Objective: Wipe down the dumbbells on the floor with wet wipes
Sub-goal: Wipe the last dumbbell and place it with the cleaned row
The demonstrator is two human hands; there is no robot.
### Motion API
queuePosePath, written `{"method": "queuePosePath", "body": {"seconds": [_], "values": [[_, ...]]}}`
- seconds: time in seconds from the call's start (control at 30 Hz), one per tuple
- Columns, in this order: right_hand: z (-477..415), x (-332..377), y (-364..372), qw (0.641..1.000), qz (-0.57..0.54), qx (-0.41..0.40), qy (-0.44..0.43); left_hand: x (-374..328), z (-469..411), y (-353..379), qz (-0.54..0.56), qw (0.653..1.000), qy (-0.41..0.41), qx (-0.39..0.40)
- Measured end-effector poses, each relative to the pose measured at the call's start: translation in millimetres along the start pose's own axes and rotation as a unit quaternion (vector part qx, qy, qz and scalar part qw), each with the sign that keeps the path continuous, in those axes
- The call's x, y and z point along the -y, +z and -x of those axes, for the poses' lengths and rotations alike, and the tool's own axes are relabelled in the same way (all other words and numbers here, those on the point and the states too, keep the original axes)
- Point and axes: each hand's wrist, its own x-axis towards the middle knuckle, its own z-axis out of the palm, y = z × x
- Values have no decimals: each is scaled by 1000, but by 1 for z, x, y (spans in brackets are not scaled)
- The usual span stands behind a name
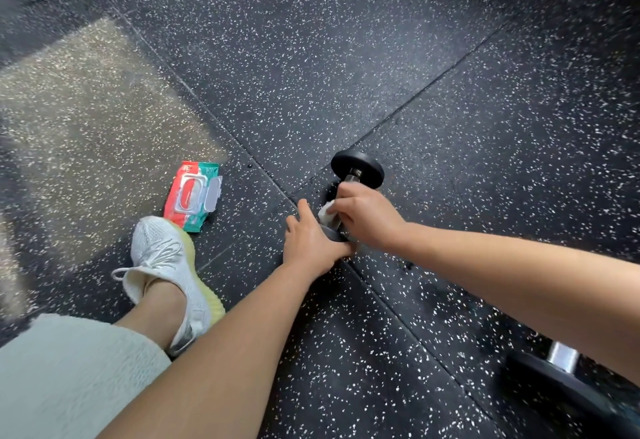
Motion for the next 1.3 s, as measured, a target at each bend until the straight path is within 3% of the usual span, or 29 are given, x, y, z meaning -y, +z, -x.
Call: {"method": "queuePosePath", "body": {"seconds": [0.13,0.33,0.47,0.6,0.83,1.03,1.3], "values": [[3,-5,-7,996,8,51,-70,3,-1,-3,3,1000,4,20],[-19,-14,-17,996,45,-31,72,2,0,-8,18,998,4,57],[15,1,-4,999,-16,25,-15,4,-2,-10,49,996,0,79],[11,-15,-6,999,-5,28,-34,3,0,-13,87,992,-12,93],[1,-18,-12,996,-8,-50,72,-1,3,-10,113,990,-26,83],[20,1,0,996,-44,66,-47,-1,5,-10,127,989,-19,72],[-13,-22,-18,992,36,-38,114,-2,4,-5,132,989,-15,67]]}}
